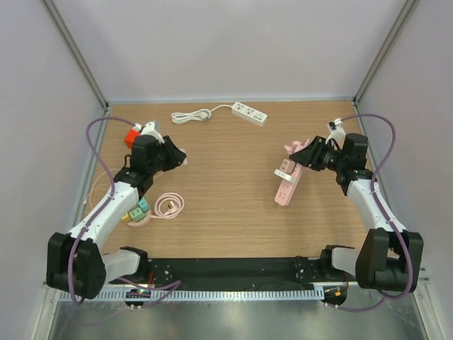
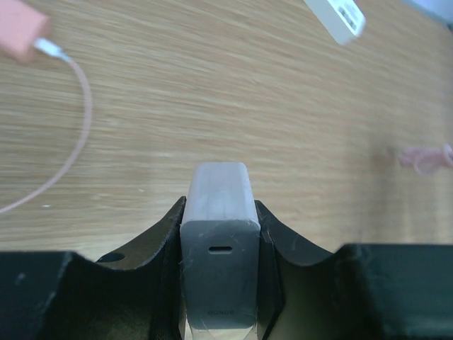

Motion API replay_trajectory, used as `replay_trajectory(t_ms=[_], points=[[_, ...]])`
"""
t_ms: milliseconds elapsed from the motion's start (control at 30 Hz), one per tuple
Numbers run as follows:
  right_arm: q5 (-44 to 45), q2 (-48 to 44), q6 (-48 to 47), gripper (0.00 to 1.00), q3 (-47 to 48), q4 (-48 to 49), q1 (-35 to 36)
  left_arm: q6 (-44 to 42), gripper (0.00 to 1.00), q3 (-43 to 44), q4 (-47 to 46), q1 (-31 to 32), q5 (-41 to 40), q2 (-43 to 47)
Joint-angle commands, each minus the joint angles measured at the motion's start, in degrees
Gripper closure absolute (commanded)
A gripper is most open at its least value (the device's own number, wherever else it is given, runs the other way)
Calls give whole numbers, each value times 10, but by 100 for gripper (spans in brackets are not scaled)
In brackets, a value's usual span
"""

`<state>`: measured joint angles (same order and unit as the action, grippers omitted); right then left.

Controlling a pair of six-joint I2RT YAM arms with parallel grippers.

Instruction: Pull the plug off the socket

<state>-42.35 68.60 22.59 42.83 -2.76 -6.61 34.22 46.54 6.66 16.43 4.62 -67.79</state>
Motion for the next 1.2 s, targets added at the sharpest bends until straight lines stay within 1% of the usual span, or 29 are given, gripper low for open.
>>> replay_trajectory(t_ms=[0, 33, 133, 167, 267, 433, 533, 600, 700, 733, 800, 833, 933, 1000, 1033, 1167], points=[[-64, -22, -3, 99, 14, 87, -9, 51, 100, 0, -51, -62, 12, -30], [-68, -21, -4, 99, 15, 89, -12, 58, 100, -1, -60, -101, 17, -44], [-76, -20, 0, 99, 15, 93, -14, 87, 100, 7, -93, -152, 49, -103], [-81, -20, 1, 99, 15, 94, -14, 93, 100, 11, -98, -185, 57, -137], [-86, -18, 5, 99, 14, 97, -16, 106, 100, 33, -117, -225, 94, -183], [-99, -11, 10, 99, 15, 104, -18, 96, 100, 71, -115, -256, 106, -261], [-103, -5, 11, 99, 14, 106, -18, 88, 96, 92, -109, -271, 111, -295], [-103, -2, 12, 99, 14, 107, -18, 84, 89, 101, -105, -281, 115, -314], [-103, 0, 11, 99, 13, 107, -18, 84, 81, 116, -105, -293, 132, -343], [-102, 0, 11, 99, 14, 107, -18, 84, 75, 120, -105, -295, 135, -354], [-101, 2, 9, 99, 14, 107, -18, 84, 69, 127, -104, -298, 144, -360], [-100, 3, 7, 99, 14, 106, -19, 82, 62, 130, -104, -300, 144, -362], [-100, 5, 6, 99, 15, 104, -20, 74, 56, 132, -99, -307, 144, -362], [-101, 6, 5, 99, 15, 104, -21, 72, 50, 132, -95, -309, 143, -357], [-101, 6, 5, 99, 15, 104, -22, 69, 43, 132, -92, -314, 143, -354], [-100, 7, 4, 99, 14, 103, -24, 54, 30, 131, -71, -320, 126, -323]])
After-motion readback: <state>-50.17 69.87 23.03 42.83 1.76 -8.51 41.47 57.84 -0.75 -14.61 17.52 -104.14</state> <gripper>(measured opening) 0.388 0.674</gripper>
